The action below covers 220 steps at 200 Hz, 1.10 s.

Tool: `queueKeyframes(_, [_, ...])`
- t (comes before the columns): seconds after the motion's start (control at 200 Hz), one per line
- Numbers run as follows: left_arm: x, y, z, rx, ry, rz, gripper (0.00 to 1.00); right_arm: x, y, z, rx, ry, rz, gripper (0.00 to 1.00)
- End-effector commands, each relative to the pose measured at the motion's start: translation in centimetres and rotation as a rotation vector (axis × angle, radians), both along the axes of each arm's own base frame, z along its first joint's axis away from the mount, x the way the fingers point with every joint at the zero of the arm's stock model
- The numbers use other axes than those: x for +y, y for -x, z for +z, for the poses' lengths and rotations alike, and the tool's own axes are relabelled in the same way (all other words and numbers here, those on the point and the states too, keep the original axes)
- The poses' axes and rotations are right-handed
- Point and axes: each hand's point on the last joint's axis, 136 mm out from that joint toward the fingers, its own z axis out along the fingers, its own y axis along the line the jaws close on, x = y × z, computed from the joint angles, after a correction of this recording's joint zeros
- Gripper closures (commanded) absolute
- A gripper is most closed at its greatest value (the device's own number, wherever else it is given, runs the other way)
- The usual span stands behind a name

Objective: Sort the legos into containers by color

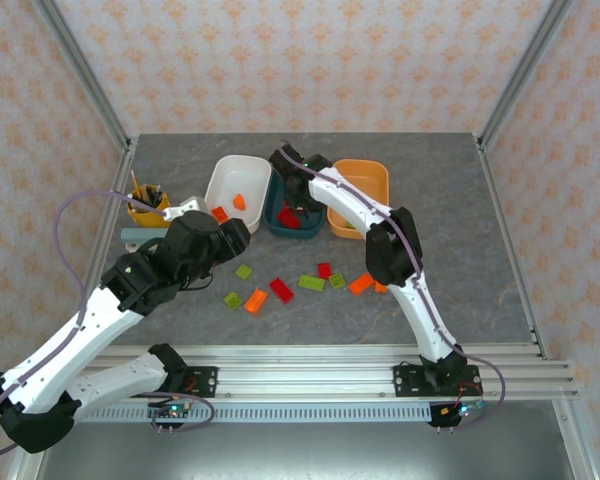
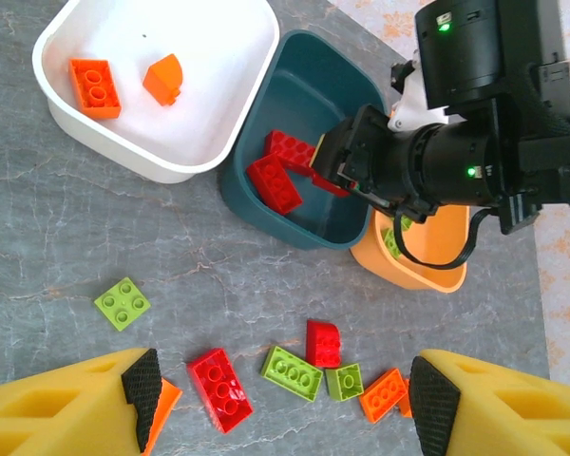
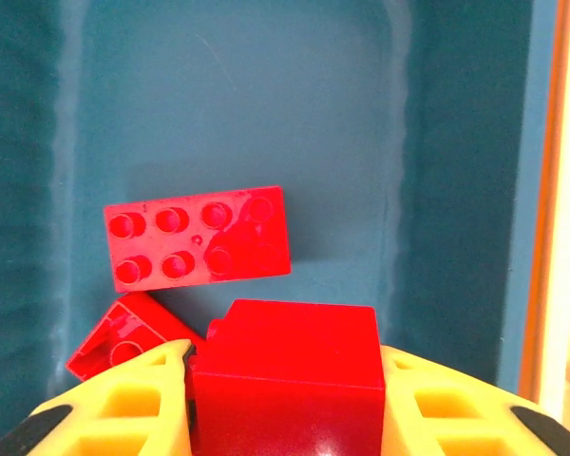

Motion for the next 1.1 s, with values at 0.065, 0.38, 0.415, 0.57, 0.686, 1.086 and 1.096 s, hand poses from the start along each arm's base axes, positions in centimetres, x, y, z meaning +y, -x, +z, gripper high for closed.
queueKeyframes(0.065, [0.5,0.3,-0.3,-0.005,-0.010,0.014,0.27,-1.0,0.0,-1.1,0.039,0.042,-0.042,0.56])
queueKeyframes(0.38, [1.6,2.2,-4.2,0.139,-0.068,0.035,0.27,2.3,-1.3,6.2,-0.088,-0.111,0.035,0.34])
queueKeyframes(0.415, [1.7,2.5,-4.8,0.162,-0.072,0.035,0.27,2.6,-1.3,7.6,-0.112,-0.132,0.043,0.34])
queueKeyframes(0.57, [1.3,4.0,-8.8,0.304,-0.058,0.037,0.28,2.9,0.4,14.8,-0.241,-0.208,0.108,0.39])
queueKeyframes(0.686, [-0.3,5.0,-12.0,0.402,-0.036,-0.031,0.31,2.7,4.1,17.6,-0.306,-0.288,0.198,0.39])
queueKeyframes(1.086, [-2.8,5.8,-17.6,0.581,-0.401,-0.504,0.34,-3.0,23.2,9.2,-0.066,-0.670,0.378,0.31])
queueKeyframes(1.096, [-2.9,5.8,-17.7,0.585,-0.405,-0.512,0.34,-3.1,23.5,8.5,-0.051,-0.667,0.374,0.30])
